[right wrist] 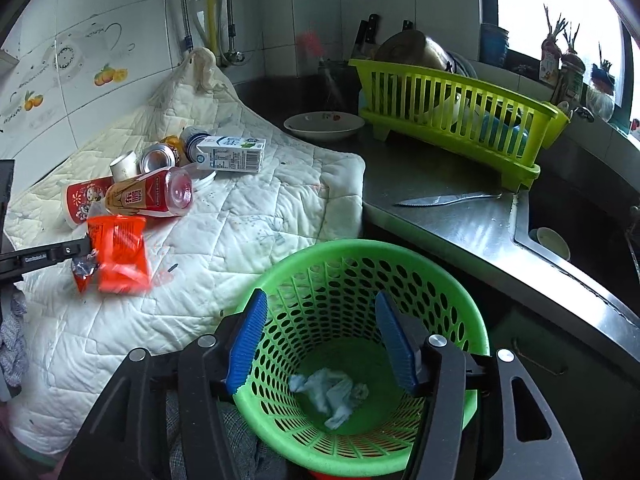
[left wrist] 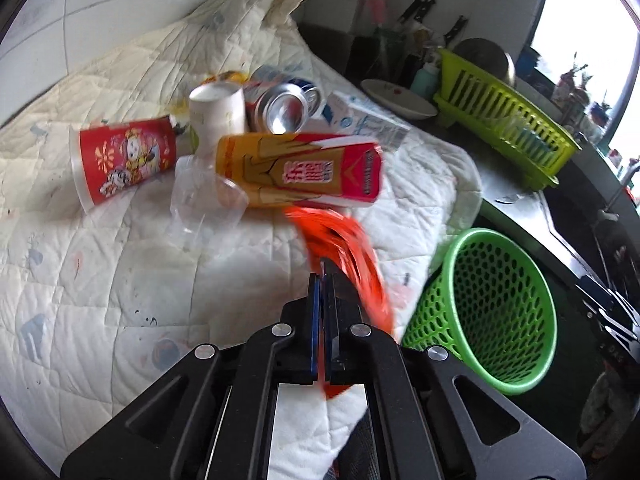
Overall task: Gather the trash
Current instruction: 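Carry the orange wrapper with the left tool and release it into the basket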
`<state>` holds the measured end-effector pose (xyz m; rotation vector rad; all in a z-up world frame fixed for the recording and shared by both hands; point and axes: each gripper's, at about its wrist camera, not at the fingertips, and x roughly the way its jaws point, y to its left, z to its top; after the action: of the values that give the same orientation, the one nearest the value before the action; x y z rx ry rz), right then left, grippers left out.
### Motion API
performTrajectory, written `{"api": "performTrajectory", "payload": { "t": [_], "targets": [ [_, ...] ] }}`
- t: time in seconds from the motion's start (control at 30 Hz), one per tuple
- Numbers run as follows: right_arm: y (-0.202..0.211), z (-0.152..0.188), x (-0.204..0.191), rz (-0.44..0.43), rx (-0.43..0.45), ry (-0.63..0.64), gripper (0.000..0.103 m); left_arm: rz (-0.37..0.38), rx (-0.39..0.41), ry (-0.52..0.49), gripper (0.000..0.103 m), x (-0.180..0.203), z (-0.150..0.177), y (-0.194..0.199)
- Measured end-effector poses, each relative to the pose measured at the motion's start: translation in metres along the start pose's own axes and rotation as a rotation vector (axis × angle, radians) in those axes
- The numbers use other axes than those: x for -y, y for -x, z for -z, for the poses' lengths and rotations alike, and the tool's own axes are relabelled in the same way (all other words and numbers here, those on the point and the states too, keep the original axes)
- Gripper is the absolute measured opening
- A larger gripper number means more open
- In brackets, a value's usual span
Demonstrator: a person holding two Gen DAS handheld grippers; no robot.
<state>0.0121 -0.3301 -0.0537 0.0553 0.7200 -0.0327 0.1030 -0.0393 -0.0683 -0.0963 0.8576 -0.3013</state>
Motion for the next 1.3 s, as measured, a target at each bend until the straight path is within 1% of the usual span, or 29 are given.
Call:
{"api": "performTrajectory", "payload": {
  "t": [0.17,0.27,0.3,0.37,0.53,0.57,0.77,0.87,1.13,1.17,1.2,1.23,1.27,1.3],
  "targets": [
    [0.014,-0.001,0.005,0.017,0.031,-0.005,0.058,0.054,0.006,-0.069,0.000,0.026,-0.003,0.011],
    [0.023,0.000,0.013,0.036,0.050,-0.012,0.061,0.099,-0.006,-0.115,0.000,0.052,-0.005,0.009],
    [0.027,0.001,0.016,0.043,0.058,-0.016,0.063,0.109,-0.008,-0.130,0.000,0.061,-0.005,0.009],
    [0.032,0.003,0.024,0.059,0.069,-0.025,0.064,0.142,-0.020,-0.166,0.000,0.081,-0.004,0.005],
    [0.041,0.009,0.047,0.075,0.078,-0.051,0.066,0.195,-0.047,-0.238,0.000,0.127,-0.003,-0.008],
    [0.043,0.010,0.050,0.076,0.080,-0.052,0.068,0.207,-0.051,-0.251,0.000,0.137,-0.002,-0.011],
    [0.051,0.012,0.068,0.092,0.098,-0.040,0.074,0.236,-0.079,-0.280,0.000,0.176,0.001,-0.030],
    [0.053,0.010,0.076,0.098,0.100,-0.029,0.074,0.240,-0.093,-0.295,0.000,0.193,0.003,-0.040],
    [0.058,0.000,0.094,0.085,0.104,-0.039,0.075,0.266,-0.128,-0.293,0.004,0.216,0.001,-0.059],
    [0.058,-0.002,0.095,0.080,0.103,-0.040,0.075,0.268,-0.127,-0.294,0.012,0.217,0.001,-0.058],
    [0.058,-0.004,0.096,0.075,0.102,-0.038,0.075,0.275,-0.120,-0.290,0.029,0.217,0.001,-0.057],
    [0.059,-0.005,0.096,0.076,0.102,-0.036,0.075,0.271,-0.106,-0.287,0.038,0.217,0.000,-0.055],
    [0.059,-0.007,0.096,0.076,0.101,-0.033,0.075,0.261,-0.092,-0.286,0.042,0.216,0.000,-0.053],
    [0.059,-0.008,0.095,0.073,0.098,-0.031,0.075,0.265,-0.082,-0.285,0.042,0.215,-0.001,-0.050]
  ]
}}
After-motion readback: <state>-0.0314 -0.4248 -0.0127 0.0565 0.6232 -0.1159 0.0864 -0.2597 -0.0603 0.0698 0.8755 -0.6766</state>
